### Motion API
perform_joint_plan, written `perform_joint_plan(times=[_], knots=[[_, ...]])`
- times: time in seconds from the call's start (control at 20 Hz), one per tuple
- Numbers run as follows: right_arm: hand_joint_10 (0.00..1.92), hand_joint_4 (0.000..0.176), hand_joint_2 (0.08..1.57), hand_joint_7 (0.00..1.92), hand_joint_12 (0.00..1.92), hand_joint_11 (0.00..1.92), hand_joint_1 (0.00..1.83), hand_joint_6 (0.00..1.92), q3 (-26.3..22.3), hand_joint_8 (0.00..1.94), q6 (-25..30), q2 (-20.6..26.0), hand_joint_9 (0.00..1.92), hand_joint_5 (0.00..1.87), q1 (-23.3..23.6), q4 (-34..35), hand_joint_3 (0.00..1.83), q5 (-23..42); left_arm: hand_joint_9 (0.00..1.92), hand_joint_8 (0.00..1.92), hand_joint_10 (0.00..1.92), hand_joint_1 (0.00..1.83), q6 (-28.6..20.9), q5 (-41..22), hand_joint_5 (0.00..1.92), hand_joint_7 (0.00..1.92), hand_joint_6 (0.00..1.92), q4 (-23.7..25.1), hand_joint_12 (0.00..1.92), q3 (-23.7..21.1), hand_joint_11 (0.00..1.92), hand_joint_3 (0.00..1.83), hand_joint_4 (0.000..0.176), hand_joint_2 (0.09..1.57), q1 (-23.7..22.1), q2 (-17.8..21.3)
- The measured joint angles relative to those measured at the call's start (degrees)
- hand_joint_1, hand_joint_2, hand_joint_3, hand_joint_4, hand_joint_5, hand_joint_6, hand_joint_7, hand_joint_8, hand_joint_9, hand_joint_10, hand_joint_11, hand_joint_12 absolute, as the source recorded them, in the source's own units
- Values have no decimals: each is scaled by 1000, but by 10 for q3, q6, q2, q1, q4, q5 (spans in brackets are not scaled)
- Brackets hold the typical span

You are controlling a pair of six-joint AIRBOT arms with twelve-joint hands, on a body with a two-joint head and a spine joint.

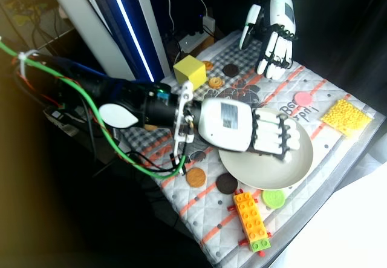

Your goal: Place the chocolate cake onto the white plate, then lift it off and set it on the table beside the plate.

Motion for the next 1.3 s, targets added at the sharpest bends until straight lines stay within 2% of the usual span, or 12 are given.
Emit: perform_joint_plan(times=[0.2,0.3,0.35,0.4,0.45,0.6,0.7,0.8,0.9,0.95,1.0,1.3], knots=[[79,0,1108,169,1371,0,952,27,12,21,0,-18,327,147,2,0,0,-12,230,4,42,892,0,1,312,236,10,3,860,1,0,0,53,1193,0,-6],[345,0,1145,554,1551,136,1105,72,13,65,0,-17,537,443,4,2,0,-14,244,3,52,895,0,1,306,242,5,3,930,2,0,3,54,1199,0,-6],[962,0,1226,813,1657,480,1159,1142,14,1044,1,-17,697,627,5,5,4,-12,218,2,47,859,0,1,286,228,2,3,947,3,0,1,54,1213,0,-6],[962,0,1226,813,1657,480,1159,1142,13,1044,1,-17,697,627,6,5,4,-12,218,2,47,859,0,2,286,228,2,3,947,4,0,1,54,1213,0,-6],[1248,0,1304,605,1819,320,1124,1526,10,1478,1,-15,465,672,9,5,5,-11,213,4,50,874,0,1,297,236,8,3,857,4,0,0,63,1208,0,-6],[1398,0,1320,562,1884,257,1114,1572,-2,1514,0,-3,381,676,16,1,0,-26,187,1,50,860,0,3,294,236,5,2,651,5,0,1,55,1217,0,-6],[1674,6,1291,679,1920,580,1128,1463,-14,1528,0,14,580,665,26,1,0,-20,190,7,58,869,0,2,288,220,2,1,766,5,0,1,69,1226,0,-6],[1595,0,1286,610,1921,299,1138,1472,-32,1492,0,38,372,737,31,2,0,-2,156,2,46,881,0,2,285,213,1,-1,712,5,0,0,70,1221,0,-6],[1009,0,1256,406,1610,11,1099,1401,-61,767,0,63,113,714,31,1,0,13,155,2,46,853,0,3,276,214,0,-5,714,5,0,3,75,1228,0,-6],[1319,0,1271,582,1813,64,1139,1434,-75,1320,0,71,303,750,31,-1,0,18,142,0,40,841,0,4,260,200,0,-8,676,5,0,3,79,1240,2,-6],[1560,0,1272,674,1848,247,1269,1474,-91,1426,0,83,529,691,31,-6,4,23,133,0,37,847,0,3,259,188,1,-13,666,5,0,1,93,1239,4,-6],[1727,6,1285,676,1921,471,1129,1425,-166,1540,141,182,519,693,-24,-151,0,88,123,4,22,786,0,-3,284,219,7,-35,336,5,0,0,52,1223,19,2]])
